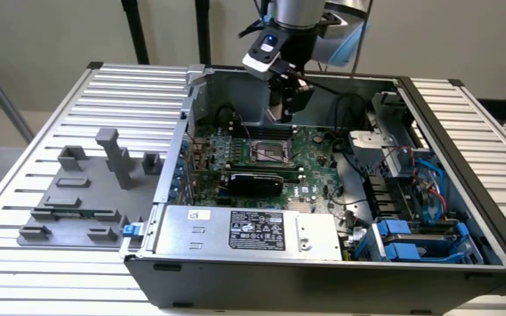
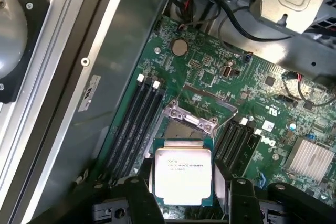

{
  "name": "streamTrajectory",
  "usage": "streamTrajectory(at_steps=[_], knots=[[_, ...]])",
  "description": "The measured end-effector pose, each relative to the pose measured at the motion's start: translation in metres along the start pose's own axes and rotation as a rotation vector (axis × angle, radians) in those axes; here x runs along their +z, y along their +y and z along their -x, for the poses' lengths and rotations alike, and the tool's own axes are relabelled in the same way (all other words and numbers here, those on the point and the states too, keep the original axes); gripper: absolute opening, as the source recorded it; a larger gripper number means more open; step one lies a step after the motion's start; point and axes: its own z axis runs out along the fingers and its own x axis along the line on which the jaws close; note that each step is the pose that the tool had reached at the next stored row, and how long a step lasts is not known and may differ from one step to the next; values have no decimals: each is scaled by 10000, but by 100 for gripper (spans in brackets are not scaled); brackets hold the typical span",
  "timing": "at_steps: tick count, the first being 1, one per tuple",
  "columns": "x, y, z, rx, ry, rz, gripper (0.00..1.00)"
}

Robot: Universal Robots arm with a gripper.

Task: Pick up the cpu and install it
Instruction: 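Place the cpu into insertion slot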

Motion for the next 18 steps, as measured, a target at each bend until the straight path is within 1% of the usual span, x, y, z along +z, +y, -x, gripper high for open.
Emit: streamTrajectory(at_steps=[14,18], knots=[[144,-2,3,2540,-28,47,55],[176,-2,4,3160,-35,58,55]])
